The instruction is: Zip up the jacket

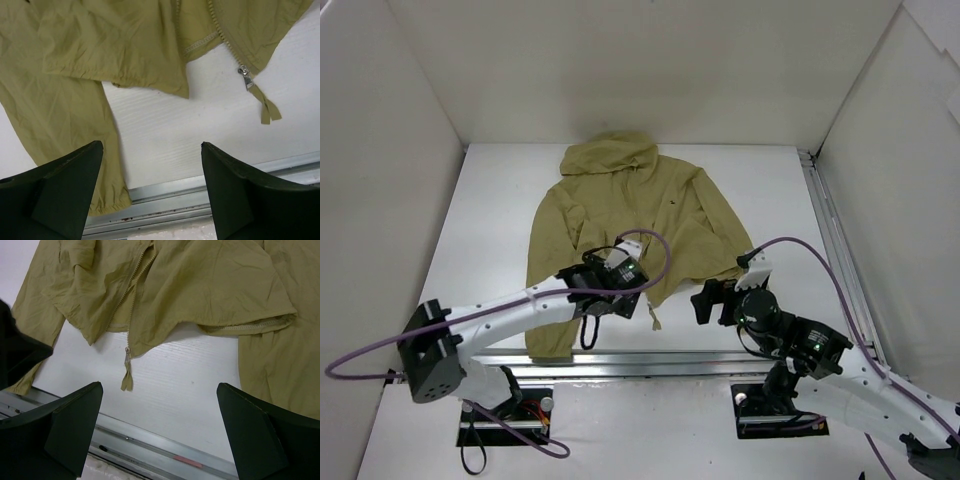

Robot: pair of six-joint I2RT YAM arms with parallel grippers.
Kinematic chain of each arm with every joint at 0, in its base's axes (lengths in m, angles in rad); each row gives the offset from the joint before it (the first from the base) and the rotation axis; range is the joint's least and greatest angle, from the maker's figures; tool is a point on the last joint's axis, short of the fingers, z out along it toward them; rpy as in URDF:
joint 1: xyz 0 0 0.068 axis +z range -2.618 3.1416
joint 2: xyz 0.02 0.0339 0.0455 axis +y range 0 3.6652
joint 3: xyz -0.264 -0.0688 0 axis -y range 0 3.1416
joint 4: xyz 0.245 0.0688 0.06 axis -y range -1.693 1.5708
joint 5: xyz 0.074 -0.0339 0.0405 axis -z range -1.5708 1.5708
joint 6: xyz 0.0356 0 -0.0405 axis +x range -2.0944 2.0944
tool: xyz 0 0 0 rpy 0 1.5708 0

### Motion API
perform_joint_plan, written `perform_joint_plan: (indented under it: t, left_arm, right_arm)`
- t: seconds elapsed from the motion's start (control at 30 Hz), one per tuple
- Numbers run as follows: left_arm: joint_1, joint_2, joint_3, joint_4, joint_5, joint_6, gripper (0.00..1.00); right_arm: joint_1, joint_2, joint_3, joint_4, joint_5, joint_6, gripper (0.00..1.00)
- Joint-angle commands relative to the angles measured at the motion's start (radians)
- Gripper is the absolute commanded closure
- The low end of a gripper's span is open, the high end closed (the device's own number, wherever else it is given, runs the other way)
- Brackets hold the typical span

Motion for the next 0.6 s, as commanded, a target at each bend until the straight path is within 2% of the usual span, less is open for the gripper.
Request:
perform_joint_plan:
  t: [0.0, 0.1, 0.2, 0.4, 0.57]
  left_arm:
    - [-0.008, 0.106, 0.104, -0.010, -0.014, 0.065, 0.24]
    - [-0.008, 0.198, 0.155, -0.020, -0.008, 0.094, 0.28]
    - [-0.008, 0.265, 0.187, -0.009, 0.001, 0.120, 0.36]
    - [0.004, 0.354, 0.232, 0.002, 0.021, 0.141, 0.46]
    - [0.015, 0.408, 0.243, 0.014, 0.038, 0.152, 0.48]
  right_arm:
    - [-0.007, -0.014, 0.000, 0.032, -0.009, 0.017, 0.02]
    - [-0.005, -0.023, -0.006, 0.023, -0.011, 0.023, 0.03]
    - [-0.005, -0.037, -0.014, 0.015, -0.011, 0.034, 0.02]
    - [-0.003, -0.071, -0.014, 0.001, -0.020, 0.040, 0.02]
    - [-0.005, -0.075, -0.011, -0.009, -0.011, 0.045, 0.02]
